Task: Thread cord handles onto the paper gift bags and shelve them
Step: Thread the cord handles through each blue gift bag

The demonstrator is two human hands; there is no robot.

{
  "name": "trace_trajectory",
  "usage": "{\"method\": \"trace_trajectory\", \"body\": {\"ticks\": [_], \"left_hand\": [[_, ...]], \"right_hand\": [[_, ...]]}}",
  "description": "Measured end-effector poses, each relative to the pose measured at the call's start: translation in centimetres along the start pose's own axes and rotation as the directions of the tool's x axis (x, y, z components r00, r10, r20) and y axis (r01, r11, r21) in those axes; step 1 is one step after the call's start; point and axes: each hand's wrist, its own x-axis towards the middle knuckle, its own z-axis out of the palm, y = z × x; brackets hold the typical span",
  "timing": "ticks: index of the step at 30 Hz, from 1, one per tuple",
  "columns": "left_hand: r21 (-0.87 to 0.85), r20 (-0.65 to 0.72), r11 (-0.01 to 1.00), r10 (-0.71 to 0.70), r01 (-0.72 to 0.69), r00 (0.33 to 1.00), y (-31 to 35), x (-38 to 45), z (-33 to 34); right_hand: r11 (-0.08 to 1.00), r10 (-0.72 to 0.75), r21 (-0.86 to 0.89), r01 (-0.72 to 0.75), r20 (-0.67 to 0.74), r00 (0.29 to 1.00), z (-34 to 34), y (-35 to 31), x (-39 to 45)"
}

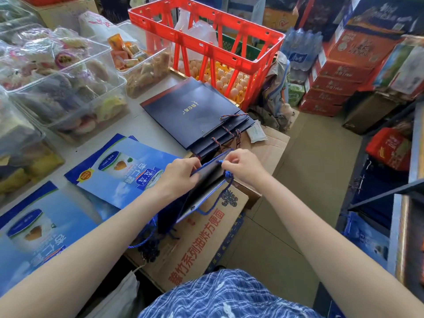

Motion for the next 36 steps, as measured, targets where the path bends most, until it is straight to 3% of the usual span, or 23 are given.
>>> {"method": "trace_trajectory", "body": {"ticks": [3, 6, 8, 9, 10, 11, 13, 15, 18, 21, 23, 26, 29, 33, 36], "left_hand": [[0.056, 0.016, 0.998, 0.024, -0.025, 1.000, -1.1, 0.1, 0.4], [0.263, -0.204, 0.946, 0.247, -0.190, 0.947, -1.3, 0.1, 1.1], [0.296, -0.249, 0.915, 0.352, -0.275, 0.902, -0.4, -0.2, 1.4], [0.232, -0.207, 0.938, 0.307, -0.258, 0.929, 0.1, -0.4, 1.5], [0.079, -0.156, 0.981, 0.188, -0.177, 0.970, 0.7, -0.5, 1.3], [-0.129, -0.041, 0.992, 0.004, -0.009, 0.999, 1.3, -0.5, 0.7], [-0.485, 0.188, 0.829, -0.214, 0.280, 0.959, 1.8, 0.2, 0.1], [-0.557, 0.308, 0.713, -0.300, 0.426, 0.903, 2.0, 1.0, -0.5], [-0.503, 0.417, 0.685, -0.342, 0.527, 0.842, 2.0, 1.4, -1.0], [-0.543, 0.469, 0.632, -0.318, 0.552, 0.824, 1.0, 1.9, -0.6], [-0.574, 0.434, 0.645, -0.284, 0.505, 0.855, 0.8, 1.7, -0.5], [-0.483, 0.234, 0.809, -0.248, 0.334, 0.940, 1.2, 1.1, -0.1], [-0.308, 0.072, 0.943, -0.113, 0.130, 0.991, 1.0, 1.0, 0.3], [-0.053, -0.020, 0.992, 0.117, -0.118, 0.993, 0.7, 0.9, 0.5], [0.015, -0.065, 0.982, 0.190, -0.190, 0.980, 0.4, 0.7, 0.6]], "right_hand": [[0.988, 0.051, 0.142, -0.063, 0.087, 0.995, -0.6, 0.0, -0.3], [0.981, 0.047, 0.188, -0.053, 0.037, 0.998, 0.2, 0.4, -0.3], [0.958, 0.043, 0.284, -0.043, 0.005, 0.999, 0.5, 0.5, -0.4], [0.940, 0.040, 0.338, -0.042, 0.012, 0.999, 0.5, 0.5, -0.5], [0.924, 0.031, 0.381, -0.041, 0.032, 0.999, 0.3, 0.4, -0.8], [0.912, 0.014, 0.408, -0.037, 0.059, 0.998, 0.2, 0.4, -1.0], [0.908, -0.038, 0.418, -0.013, 0.113, 0.993, 0.0, 0.2, -1.5], [0.922, -0.090, 0.385, 0.033, 0.131, 0.987, 0.0, 0.1, -1.9], [0.939, -0.143, 0.332, 0.088, 0.144, 0.979, 0.3, 0.0, -2.2], [0.948, -0.145, 0.304, 0.091, 0.159, 0.977, 0.6, 0.6, -2.2], [0.957, -0.108, 0.282, 0.070, 0.122, 0.987, 0.7, 0.9, -2.2], [0.948, -0.012, 0.317, 0.005, 0.021, 1.000, 0.9, 0.9, -2.1], [0.962, 0.020, 0.272, -0.011, -0.030, 0.999, 1.3, 0.4, -1.8], [0.992, -0.086, 0.080, 0.094, -0.103, 0.991, 1.9, -0.3, -1.6], [0.966, -0.007, 0.256, 0.042, -0.138, 0.990, 2.0, -0.4, -1.5]]}}
